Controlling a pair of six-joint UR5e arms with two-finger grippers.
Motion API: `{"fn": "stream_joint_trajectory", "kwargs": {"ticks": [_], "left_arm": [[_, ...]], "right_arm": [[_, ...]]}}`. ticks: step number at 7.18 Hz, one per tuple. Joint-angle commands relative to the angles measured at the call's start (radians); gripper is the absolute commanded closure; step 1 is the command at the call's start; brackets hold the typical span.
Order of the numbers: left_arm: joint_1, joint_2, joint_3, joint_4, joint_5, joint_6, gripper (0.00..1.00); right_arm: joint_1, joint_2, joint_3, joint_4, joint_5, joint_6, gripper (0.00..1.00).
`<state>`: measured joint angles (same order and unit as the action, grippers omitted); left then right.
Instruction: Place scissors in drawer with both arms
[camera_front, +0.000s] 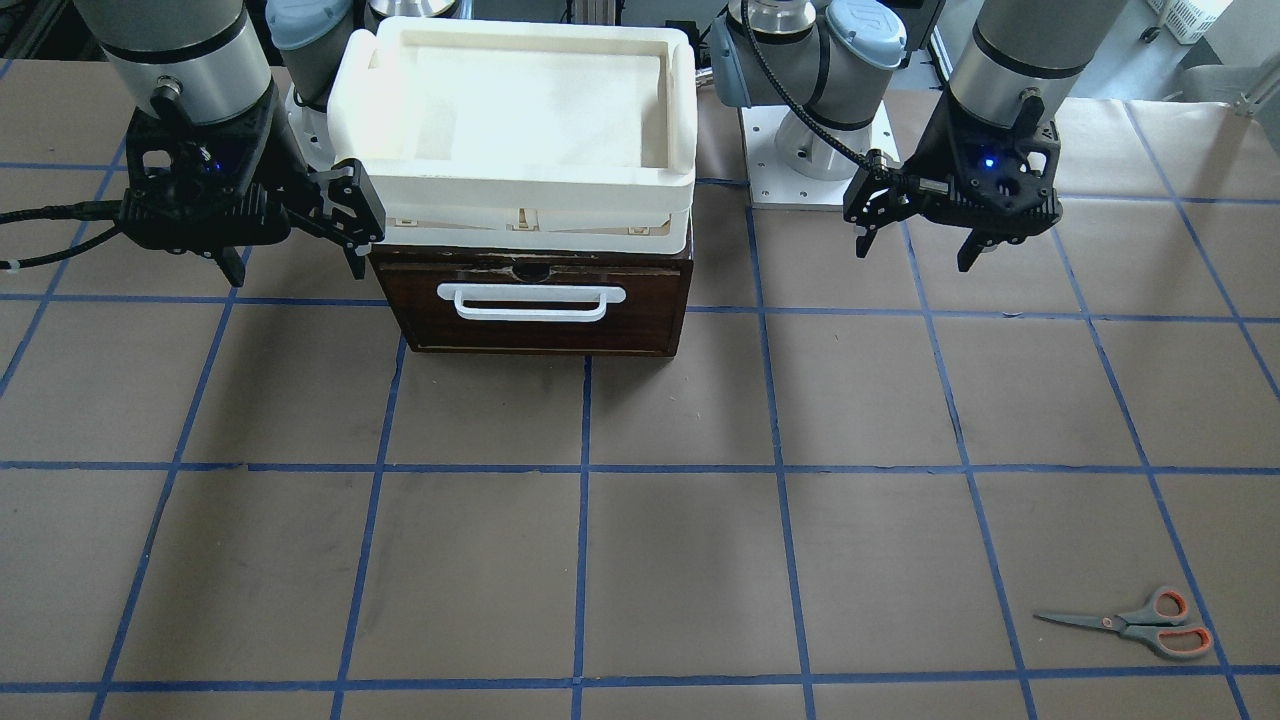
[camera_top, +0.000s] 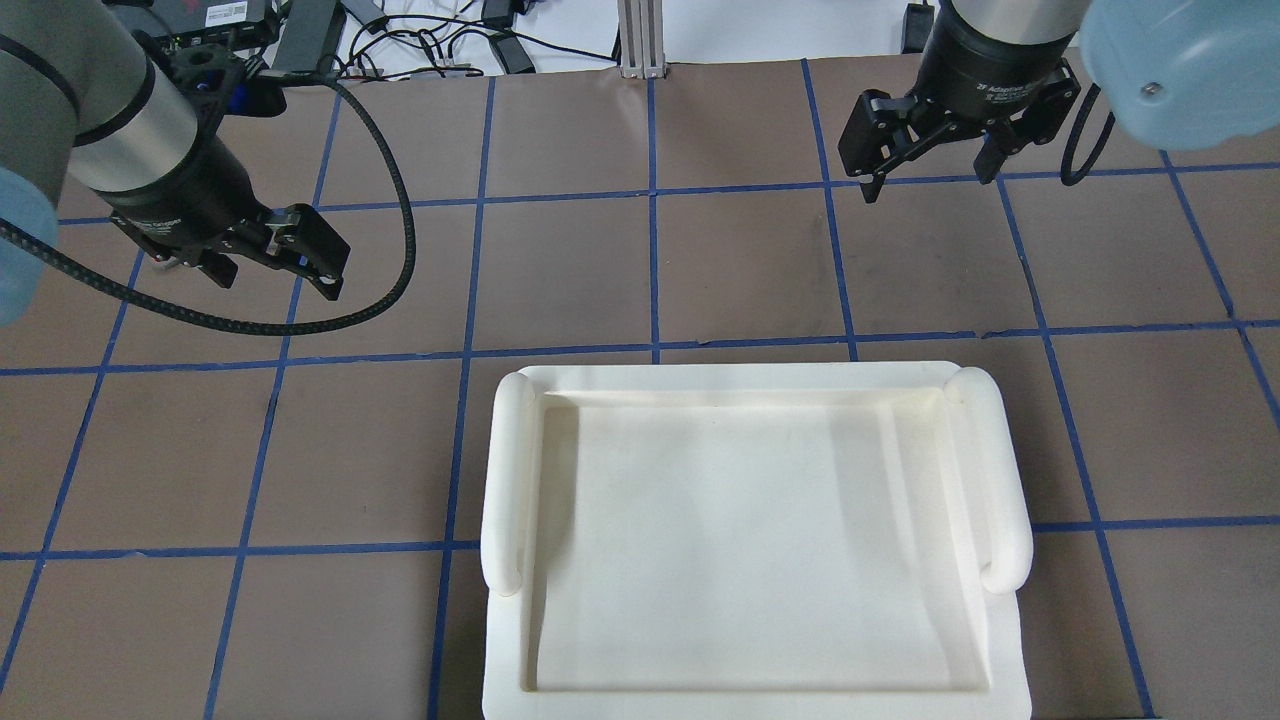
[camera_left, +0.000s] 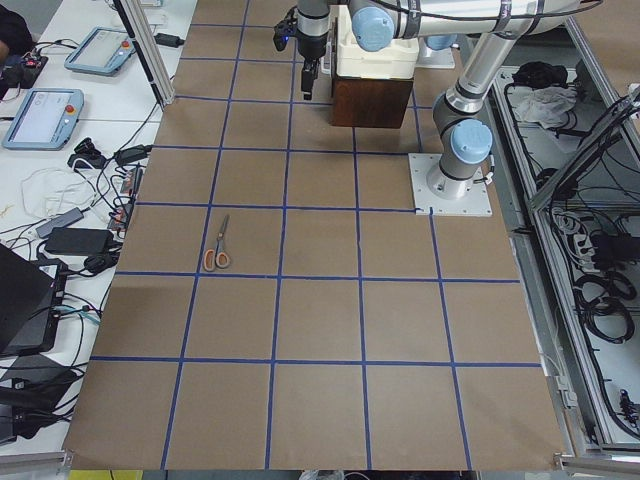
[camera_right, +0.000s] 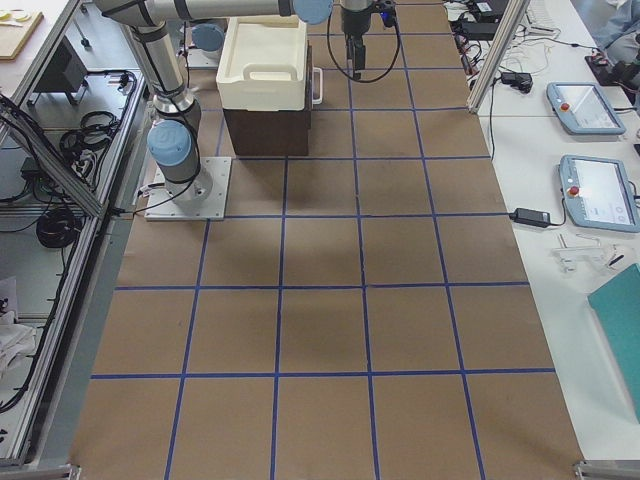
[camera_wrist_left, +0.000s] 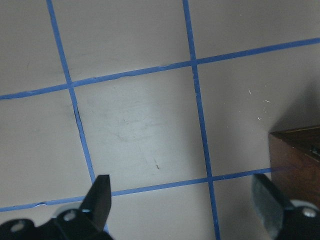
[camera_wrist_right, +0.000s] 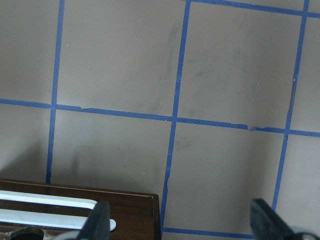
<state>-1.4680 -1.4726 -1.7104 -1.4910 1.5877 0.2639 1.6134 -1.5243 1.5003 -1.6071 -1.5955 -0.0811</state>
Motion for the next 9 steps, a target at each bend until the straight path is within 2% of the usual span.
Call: {"fn": "stream_joint_trajectory", "kwargs": {"ticks": [1, 3, 4, 5, 6, 9], "left_arm": [[0.000, 0.000, -0.002, 0.000, 0.000, 0.000, 0.00], [0.000, -0.002, -0.002, 0.000, -0.002, 0.000, 0.00], [0.002, -0.002, -0.008, 0.000, 0.001, 0.000, 0.00], [0.017, -0.005, -0.006, 0.002, 0.000, 0.012, 0.00], [0.046, -0.009, -0.003, 0.014, -0.003, 0.150, 0.00], [0.231, -0.063, -0.002, 0.021, -0.005, 0.659, 0.00]], "right_arm": [[0.000, 0.007, 0.003, -0.017, 0.003, 0.000, 0.00], [0.011, 0.009, 0.005, -0.019, 0.003, -0.003, 0.00], [0.028, 0.030, 0.000, -0.020, 0.020, -0.056, 0.00], [0.036, 0.065, 0.000, -0.020, 0.028, -0.186, 0.00], [0.036, 0.102, -0.002, -0.020, 0.046, -0.204, 0.00], [0.089, 0.150, 0.000, -0.022, 0.227, -0.201, 0.00]]}}
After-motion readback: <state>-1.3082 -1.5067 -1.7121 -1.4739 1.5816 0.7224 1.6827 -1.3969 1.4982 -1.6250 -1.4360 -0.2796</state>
